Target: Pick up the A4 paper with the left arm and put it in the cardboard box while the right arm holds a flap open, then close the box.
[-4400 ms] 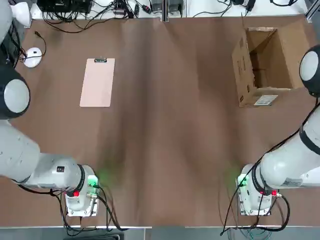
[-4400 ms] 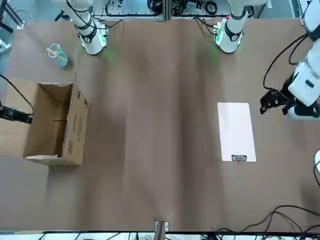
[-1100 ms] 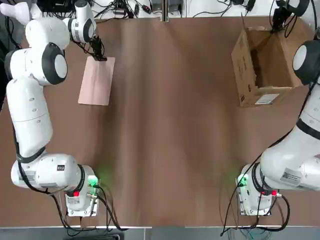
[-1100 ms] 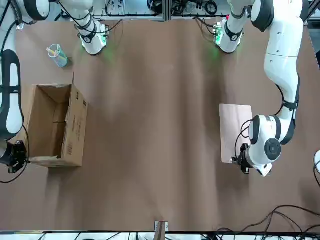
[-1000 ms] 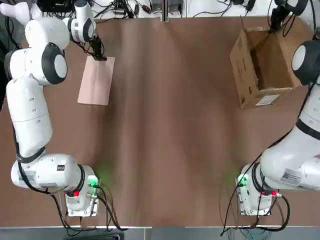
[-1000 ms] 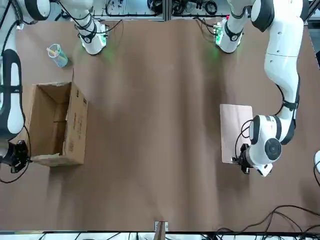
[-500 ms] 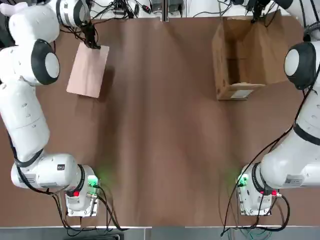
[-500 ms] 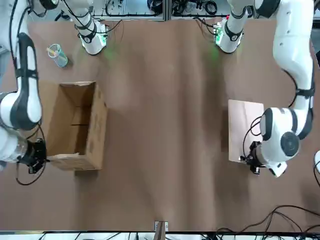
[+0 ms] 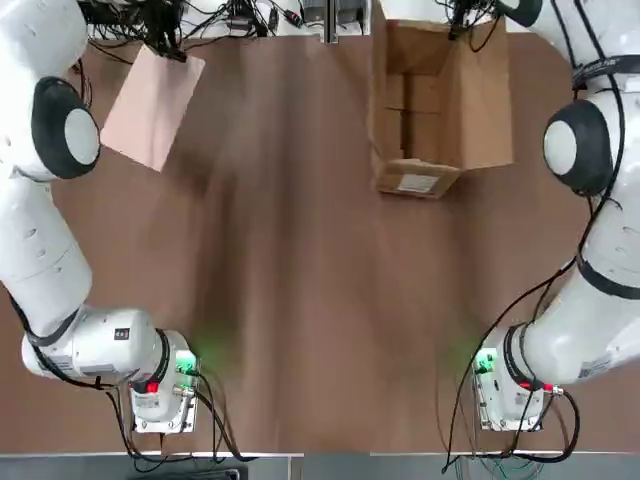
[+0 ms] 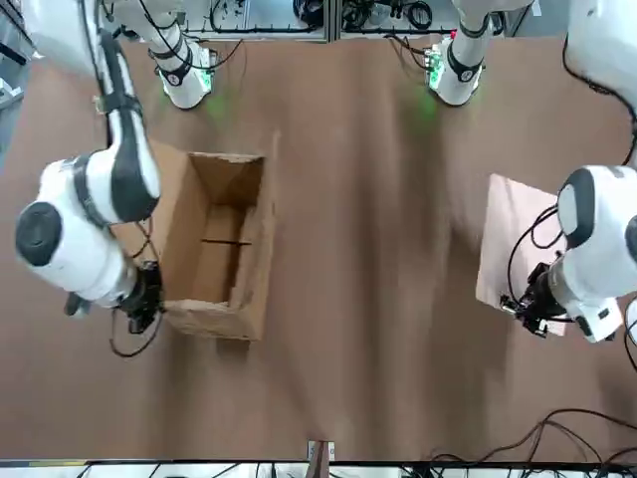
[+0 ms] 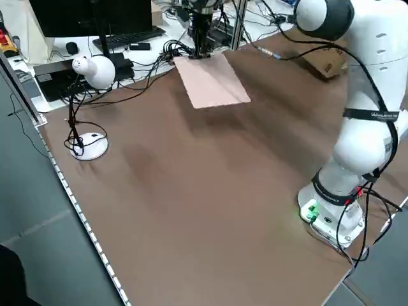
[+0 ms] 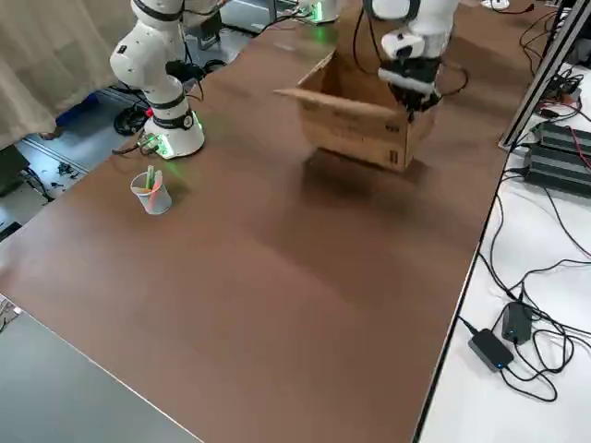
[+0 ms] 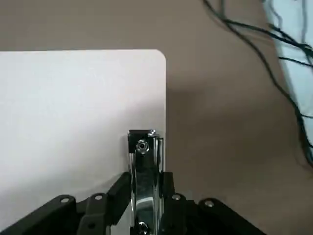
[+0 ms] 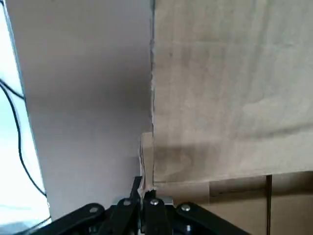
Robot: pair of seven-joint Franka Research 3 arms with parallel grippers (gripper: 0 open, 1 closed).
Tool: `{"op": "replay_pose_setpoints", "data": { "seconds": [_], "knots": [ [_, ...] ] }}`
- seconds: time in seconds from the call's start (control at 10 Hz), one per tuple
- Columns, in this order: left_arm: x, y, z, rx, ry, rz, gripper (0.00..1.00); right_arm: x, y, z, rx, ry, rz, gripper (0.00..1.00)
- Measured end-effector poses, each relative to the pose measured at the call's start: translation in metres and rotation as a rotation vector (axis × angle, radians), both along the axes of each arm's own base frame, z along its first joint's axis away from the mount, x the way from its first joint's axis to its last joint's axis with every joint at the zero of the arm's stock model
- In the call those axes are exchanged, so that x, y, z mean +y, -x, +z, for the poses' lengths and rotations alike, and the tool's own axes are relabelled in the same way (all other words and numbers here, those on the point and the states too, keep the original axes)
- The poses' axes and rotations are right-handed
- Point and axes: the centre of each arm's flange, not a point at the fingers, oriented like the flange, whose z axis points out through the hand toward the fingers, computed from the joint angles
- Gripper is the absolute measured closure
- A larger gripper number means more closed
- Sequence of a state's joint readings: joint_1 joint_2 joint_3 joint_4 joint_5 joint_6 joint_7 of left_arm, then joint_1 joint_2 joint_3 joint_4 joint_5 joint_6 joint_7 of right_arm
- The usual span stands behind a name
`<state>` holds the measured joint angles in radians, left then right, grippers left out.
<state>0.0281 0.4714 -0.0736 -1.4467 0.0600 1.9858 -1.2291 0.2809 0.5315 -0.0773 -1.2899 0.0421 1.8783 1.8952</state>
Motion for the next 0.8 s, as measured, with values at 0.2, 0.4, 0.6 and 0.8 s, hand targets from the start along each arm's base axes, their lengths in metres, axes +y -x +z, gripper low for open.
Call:
{"op": "replay_pose_setpoints", "data": {
  "seconds": [0.2, 0.4, 0.6, 0.8],
  "knots": [
    [-0.017, 0.008, 0.026, -0.006, 0.004, -0.099, 0.68, 0.045, 0.010, 0.007, -0.012, -0.009, 0.005, 0.96],
    [-0.043, 0.022, 0.055, 0.004, 0.006, -0.238, 0.68, 0.090, 0.023, 0.012, -0.036, -0.022, 0.005, 0.96],
    [-0.056, 0.040, 0.081, 0.071, 0.002, -0.406, 0.68, 0.124, 0.028, 0.016, -0.094, -0.053, -0.033, 0.96],
    [-0.078, 0.051, 0.096, 0.121, 0.010, -0.516, 0.68, 0.151, 0.032, 0.001, -0.105, -0.067, -0.073, 0.96]
  ]
}}
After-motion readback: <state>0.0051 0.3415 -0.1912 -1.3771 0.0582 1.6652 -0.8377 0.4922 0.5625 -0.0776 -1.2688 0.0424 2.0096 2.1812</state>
